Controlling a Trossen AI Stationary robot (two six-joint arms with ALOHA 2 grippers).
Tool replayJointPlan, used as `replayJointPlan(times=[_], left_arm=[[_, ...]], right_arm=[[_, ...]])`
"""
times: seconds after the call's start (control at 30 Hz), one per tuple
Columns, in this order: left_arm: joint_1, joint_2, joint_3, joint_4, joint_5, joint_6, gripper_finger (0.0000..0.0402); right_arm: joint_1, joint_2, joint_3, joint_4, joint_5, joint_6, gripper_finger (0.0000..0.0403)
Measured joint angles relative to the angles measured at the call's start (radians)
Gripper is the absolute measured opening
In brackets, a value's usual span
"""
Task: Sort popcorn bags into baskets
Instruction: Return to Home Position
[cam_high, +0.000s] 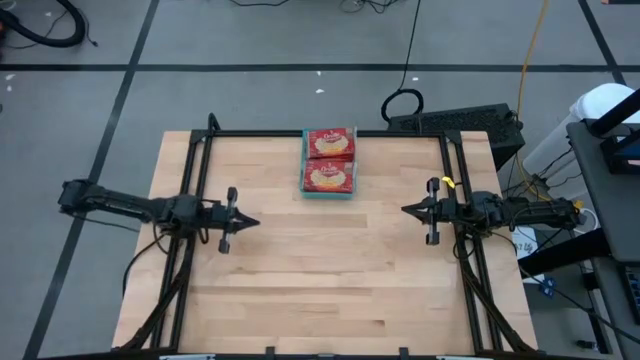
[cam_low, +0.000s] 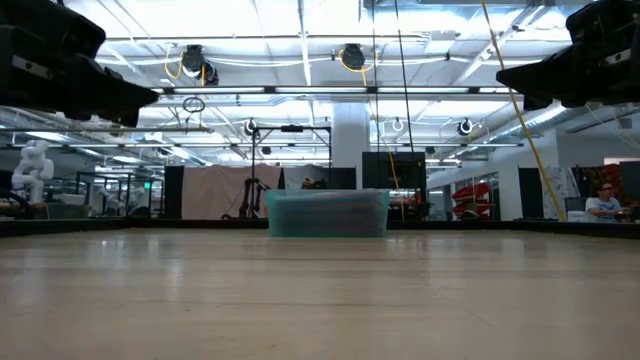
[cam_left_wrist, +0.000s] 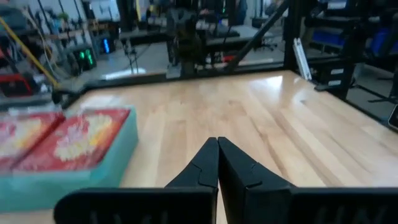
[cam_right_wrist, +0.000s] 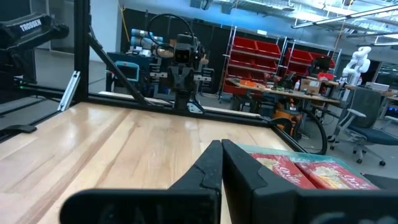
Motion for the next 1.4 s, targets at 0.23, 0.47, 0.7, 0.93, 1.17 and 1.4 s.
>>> replayJointPlan(times=[0.23, 0.47, 0.7, 0.93, 1.17, 1.4], left_arm=[[0.019, -0.126, 0.000, -0.095, 0.004, 0.042, 0.0003], [0.072, -0.266, 0.000, -0.163, 0.063, 0.048, 0.0003], [0.110, -0.390, 0.000, -0.270, 0.106, 0.022, 0.0003], [0.110, -0.399, 0.000, -0.285, 0.102, 0.023, 0.0003], [0.110, -0.395, 0.000, -0.286, 0.101, -0.063, 0.0003], [0.110, -0.395, 0.000, -0.286, 0.100, -0.064, 0.0020]], right_arm=[[0.000, 0.000, 0.000, 0.002, 0.000, 0.000, 0.0000], [0.000, 0.000, 0.000, 0.002, -0.001, 0.000, 0.0000], [0.000, 0.000, 0.000, 0.002, -0.001, 0.000, 0.0000], [0.000, 0.000, 0.000, 0.003, -0.001, 0.000, 0.0000], [0.000, 0.000, 0.000, 0.003, -0.001, 0.000, 0.0000], [0.000, 0.000, 0.000, 0.003, -0.001, 0.000, 0.0000]])
